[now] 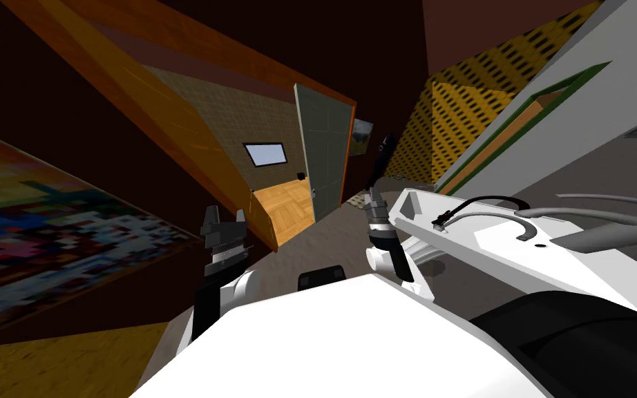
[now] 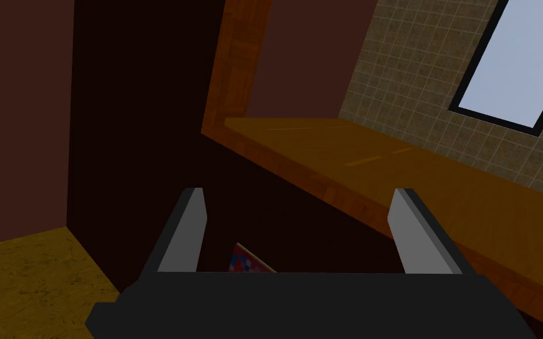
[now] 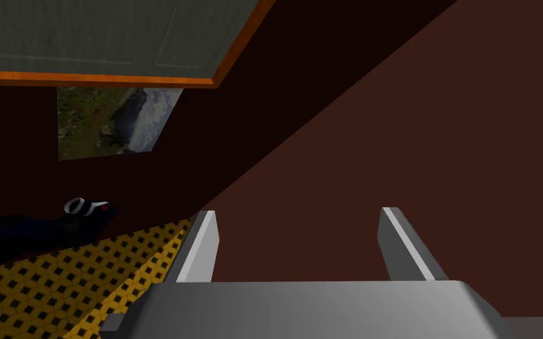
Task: Push the door open
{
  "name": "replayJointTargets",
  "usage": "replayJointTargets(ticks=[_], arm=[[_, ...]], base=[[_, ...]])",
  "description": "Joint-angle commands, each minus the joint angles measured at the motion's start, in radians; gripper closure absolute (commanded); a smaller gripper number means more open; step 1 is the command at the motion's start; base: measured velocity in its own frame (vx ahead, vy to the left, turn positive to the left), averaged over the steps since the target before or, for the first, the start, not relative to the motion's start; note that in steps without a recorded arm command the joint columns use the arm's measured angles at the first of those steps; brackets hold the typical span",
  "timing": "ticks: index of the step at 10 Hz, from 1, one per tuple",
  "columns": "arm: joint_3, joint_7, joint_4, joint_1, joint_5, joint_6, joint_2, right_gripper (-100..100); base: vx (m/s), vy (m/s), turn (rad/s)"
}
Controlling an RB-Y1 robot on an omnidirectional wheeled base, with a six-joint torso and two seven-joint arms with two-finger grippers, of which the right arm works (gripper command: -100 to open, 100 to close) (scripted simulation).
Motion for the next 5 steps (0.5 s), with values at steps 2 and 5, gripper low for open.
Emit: replayJointTargets(ticks=[2, 5], arm=[[0.028, -0.006, 0.061, -0.023, -0.003, -0.015, -0.018, -100], [0.050, -0.012, 0.111, -0.042, -0.006, -0.027, -0.030, -100]], base=[[0.123, -0.018, -0.023], [0.111, -0.010, -0.016]])
